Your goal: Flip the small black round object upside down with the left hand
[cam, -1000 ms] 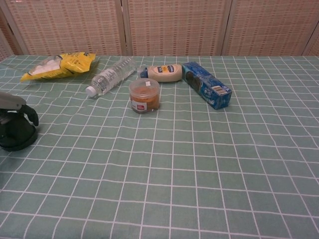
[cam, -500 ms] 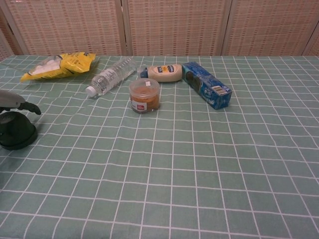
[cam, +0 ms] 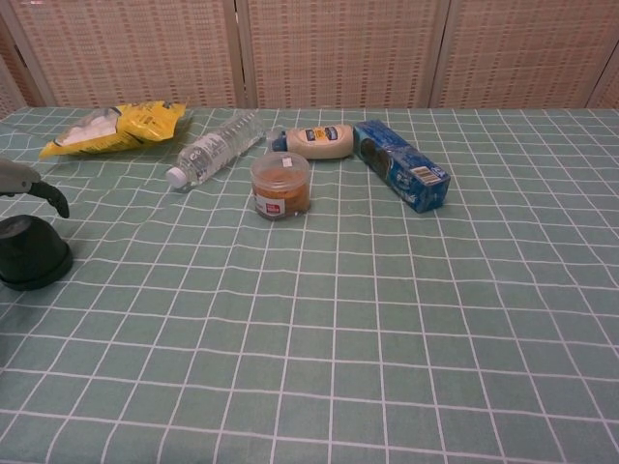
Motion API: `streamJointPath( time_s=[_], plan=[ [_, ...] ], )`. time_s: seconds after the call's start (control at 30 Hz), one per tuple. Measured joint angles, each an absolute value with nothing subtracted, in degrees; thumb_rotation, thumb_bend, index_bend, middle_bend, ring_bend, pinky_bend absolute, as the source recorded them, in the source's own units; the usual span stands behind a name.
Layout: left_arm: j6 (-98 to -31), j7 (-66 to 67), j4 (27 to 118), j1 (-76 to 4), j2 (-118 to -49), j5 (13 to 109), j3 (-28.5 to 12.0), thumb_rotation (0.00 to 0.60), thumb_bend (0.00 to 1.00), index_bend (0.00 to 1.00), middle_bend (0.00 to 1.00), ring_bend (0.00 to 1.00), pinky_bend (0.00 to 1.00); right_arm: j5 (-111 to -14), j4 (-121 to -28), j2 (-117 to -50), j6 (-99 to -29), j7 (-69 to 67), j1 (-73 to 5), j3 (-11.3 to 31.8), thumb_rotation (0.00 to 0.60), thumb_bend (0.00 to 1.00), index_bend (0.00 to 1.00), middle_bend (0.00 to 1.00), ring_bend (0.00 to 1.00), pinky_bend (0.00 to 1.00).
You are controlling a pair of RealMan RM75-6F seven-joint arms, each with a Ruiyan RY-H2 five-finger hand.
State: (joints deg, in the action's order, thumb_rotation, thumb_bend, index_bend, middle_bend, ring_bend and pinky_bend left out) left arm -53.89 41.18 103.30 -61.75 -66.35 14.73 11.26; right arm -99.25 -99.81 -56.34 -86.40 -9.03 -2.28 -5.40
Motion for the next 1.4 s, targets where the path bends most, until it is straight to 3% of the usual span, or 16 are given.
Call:
streamJointPath(
  time_s=[0.07, 0.27, 0.47, 0.57, 1.07, 1.4],
  plan=[
    [-55.26, 41.81, 103.34, -61.58, -66.62, 14.97, 11.30, 0.600, 0.36, 0.35, 0.33, 0.23, 0.27, -99.21, -99.82, -56.27, -86.60, -9.32, -2.22, -5.34, 0.600, 0.19, 0.00, 0.00, 0.00, 0.00],
    [-57.36, 44.26, 103.08, -61.00, -67.55, 13.95, 10.97, 0.600, 0.36, 0.39, 0.37, 0.28, 0.36, -99.13, -100.03, -56.30, -87.80, -9.63, -1.71, -5.07, 0.600, 0.19, 0.00, 0.00, 0.00, 0.00],
    [-57.35, 44.15, 103.16, -60.07, -67.27, 15.13, 10.26, 0.600, 0.36, 0.41, 0.42, 0.38, 0.64, -99.11, -100.04, -56.43, -87.54, -9.14, -1.65, -5.07, 0.600, 0.19, 0.00, 0.00, 0.00, 0.00],
    [-57.63, 43.98, 103.59, -59.60, -66.97, 16.31, 10.00, 0.600, 0.36, 0.44, 0.44, 0.41, 0.70, -99.10, -100.05, -56.43, -87.36, -9.07, -1.69, -5.08, 0.600, 0.19, 0.00, 0.00, 0.00, 0.00],
    [-60.86, 41.55, 107.41, -56.24, -63.19, 23.01, 7.40, 0.600, 0.36, 0.46, 0.49, 0.47, 0.75, -98.92, -100.07, -56.54, -87.02, -6.90, -1.51, -4.99, 0.600, 0.19, 0.00, 0.00, 0.00, 0.00],
    [-61.92, 41.58, 100.94, -54.26, -64.31, 22.43, 7.18, 0.600, 0.37, 0.45, 0.48, 0.47, 0.74, -99.08, -99.87, -56.53, -87.54, -7.30, -1.40, -4.81, 0.600, 0.19, 0.00, 0.00, 0.00, 0.00]
  ],
)
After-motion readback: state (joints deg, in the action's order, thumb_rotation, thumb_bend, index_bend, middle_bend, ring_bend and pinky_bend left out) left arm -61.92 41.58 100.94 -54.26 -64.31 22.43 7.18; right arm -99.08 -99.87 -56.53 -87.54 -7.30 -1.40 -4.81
